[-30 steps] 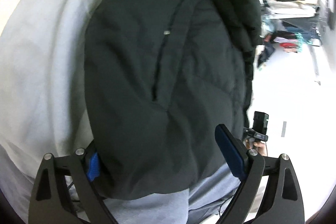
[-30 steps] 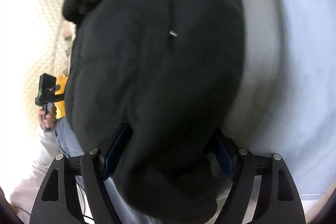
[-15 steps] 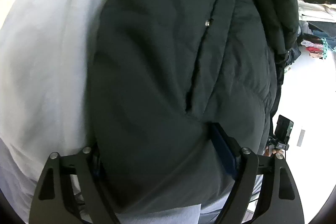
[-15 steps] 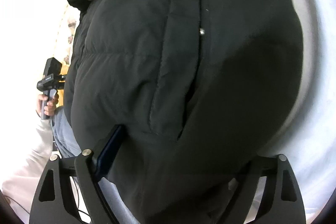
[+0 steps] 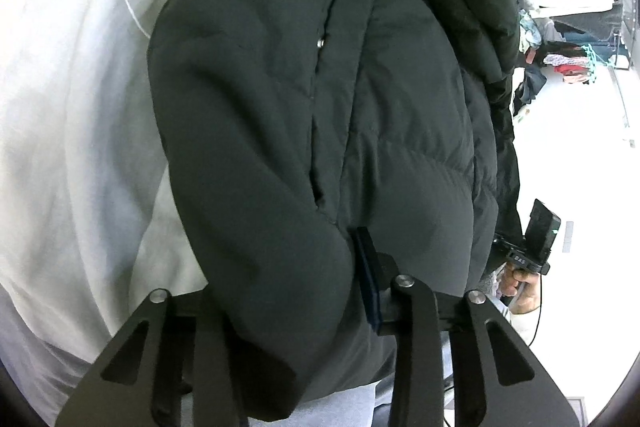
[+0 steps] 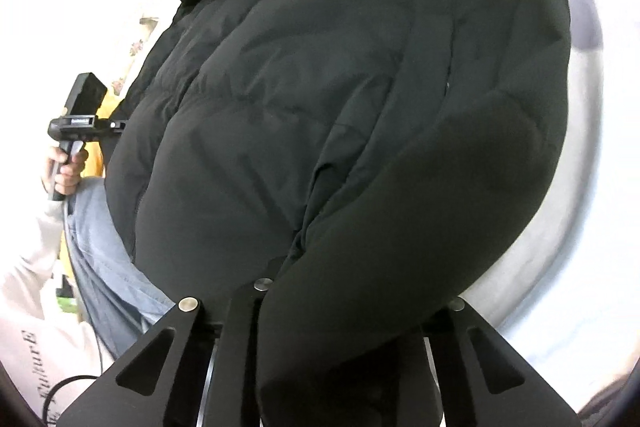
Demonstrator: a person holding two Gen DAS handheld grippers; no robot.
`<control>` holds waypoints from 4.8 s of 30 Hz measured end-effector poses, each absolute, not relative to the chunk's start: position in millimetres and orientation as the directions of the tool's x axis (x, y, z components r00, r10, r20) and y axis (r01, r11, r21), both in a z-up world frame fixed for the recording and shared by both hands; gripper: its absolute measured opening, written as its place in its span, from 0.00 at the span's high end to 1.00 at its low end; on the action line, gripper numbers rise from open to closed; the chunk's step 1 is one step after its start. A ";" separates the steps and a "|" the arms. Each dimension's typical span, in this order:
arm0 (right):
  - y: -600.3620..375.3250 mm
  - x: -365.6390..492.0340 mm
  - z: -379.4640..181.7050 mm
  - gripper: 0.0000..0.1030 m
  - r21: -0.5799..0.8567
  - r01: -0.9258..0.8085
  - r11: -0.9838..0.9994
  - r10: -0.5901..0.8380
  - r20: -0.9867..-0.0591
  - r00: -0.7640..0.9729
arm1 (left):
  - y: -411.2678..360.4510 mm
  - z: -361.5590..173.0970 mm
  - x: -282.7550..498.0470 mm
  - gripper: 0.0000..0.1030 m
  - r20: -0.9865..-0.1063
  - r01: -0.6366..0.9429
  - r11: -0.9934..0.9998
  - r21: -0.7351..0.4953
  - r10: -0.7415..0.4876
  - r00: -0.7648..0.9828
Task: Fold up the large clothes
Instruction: 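Carry the hem over the jacket body toward the collar with both tools, then lower the hem onto the collar end of the jacket with both tools, then open both tools and release the folded jacket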
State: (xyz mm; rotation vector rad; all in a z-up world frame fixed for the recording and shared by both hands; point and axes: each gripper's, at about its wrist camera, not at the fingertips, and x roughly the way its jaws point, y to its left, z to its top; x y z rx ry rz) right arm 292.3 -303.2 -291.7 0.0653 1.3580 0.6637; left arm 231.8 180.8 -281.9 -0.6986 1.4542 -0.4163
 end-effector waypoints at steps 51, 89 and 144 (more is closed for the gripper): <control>-360.4 112.1 -77.2 0.93 0.648 -0.284 0.706 0.664 -0.469 0.582 | 218.5 -58.7 57.9 0.94 -0.560 0.027 0.679 -0.734 -0.626 0.543; -327.2 430.1 -226.3 0.93 0.346 0.052 0.937 0.293 -0.856 0.425 | 113.9 -141.1 379.0 0.94 -0.903 -0.169 0.981 -0.096 -0.014 0.430; -208.7 353.0 -224.2 0.31 0.151 -0.247 0.957 0.283 -0.666 0.690 | 25.6 -167.9 318.8 0.32 -0.673 0.087 0.994 -0.061 -0.106 0.732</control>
